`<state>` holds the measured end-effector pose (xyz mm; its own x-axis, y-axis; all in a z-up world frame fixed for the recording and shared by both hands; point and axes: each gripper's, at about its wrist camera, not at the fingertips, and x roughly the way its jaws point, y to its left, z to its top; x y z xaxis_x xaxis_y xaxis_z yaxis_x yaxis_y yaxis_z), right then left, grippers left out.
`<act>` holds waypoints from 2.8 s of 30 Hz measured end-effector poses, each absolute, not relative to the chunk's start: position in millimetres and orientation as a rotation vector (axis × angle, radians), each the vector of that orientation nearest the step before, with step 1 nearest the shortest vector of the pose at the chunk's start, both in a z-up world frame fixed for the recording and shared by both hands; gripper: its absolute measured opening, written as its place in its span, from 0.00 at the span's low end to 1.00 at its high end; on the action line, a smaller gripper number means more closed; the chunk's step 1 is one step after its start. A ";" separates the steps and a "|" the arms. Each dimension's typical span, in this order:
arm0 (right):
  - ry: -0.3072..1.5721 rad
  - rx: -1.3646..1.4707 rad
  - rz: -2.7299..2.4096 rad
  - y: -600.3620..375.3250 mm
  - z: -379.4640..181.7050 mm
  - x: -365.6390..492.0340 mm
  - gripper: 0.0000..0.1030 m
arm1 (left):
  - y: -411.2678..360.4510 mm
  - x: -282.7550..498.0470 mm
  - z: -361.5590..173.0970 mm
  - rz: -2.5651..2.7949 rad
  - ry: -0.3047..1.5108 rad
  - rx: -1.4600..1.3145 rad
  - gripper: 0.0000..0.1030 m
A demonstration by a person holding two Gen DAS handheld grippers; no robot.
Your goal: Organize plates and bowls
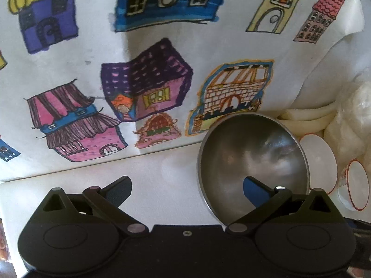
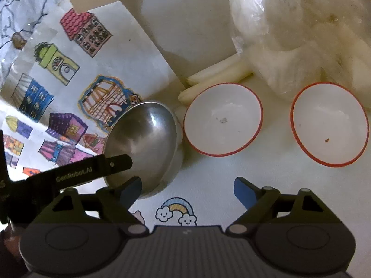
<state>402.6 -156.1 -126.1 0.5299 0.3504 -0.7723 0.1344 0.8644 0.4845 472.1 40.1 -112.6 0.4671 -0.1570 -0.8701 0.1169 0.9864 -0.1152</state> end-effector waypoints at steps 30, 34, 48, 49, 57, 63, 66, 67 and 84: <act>1.099 0.539 0.269 -145.5 -130.8 413.4 0.24 | 63.1 444.9 -104.2 -0.226 1.126 -0.253 0.12; 1.098 0.515 0.298 -150.5 -124.7 397.3 0.24 | 60.1 424.6 -98.6 -0.235 1.117 -0.252 0.13; 1.118 0.409 0.331 -239.4 -93.9 327.9 0.24 | -23.0 346.9 -84.6 -0.375 1.124 -0.244 0.16; 1.124 0.403 0.331 -246.2 -93.2 322.4 0.24 | -30.5 340.7 -84.8 -0.381 1.130 -0.242 0.16; 1.190 0.360 0.346 -290.4 -95.3 282.9 0.24 | -70.5 298.3 -91.4 -0.402 1.193 -0.236 0.16; 1.260 0.322 0.374 -304.4 -105.2 266.2 0.24 | -87.8 274.8 -101.2 -0.390 1.251 -0.215 0.17; 1.284 0.304 0.398 -305.8 -109.3 263.3 0.24 | -88.4 268.0 -105.6 -0.364 1.269 -0.214 0.17; 1.292 0.296 0.409 -305.0 -110.3 263.2 0.24 | -87.9 265.5 -106.4 -0.354 1.272 -0.217 0.17; 1.321 0.146 0.548 -279.9 -117.5 276.7 0.25 | -75.3 248.1 -109.4 -0.153 1.261 -0.286 0.16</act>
<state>276.7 -279.9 -117.5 0.1416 0.4585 -0.8774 -0.2967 0.8652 0.4042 248.1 -75.3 -109.4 0.3006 -0.2693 -0.9149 -0.0435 0.9544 -0.2952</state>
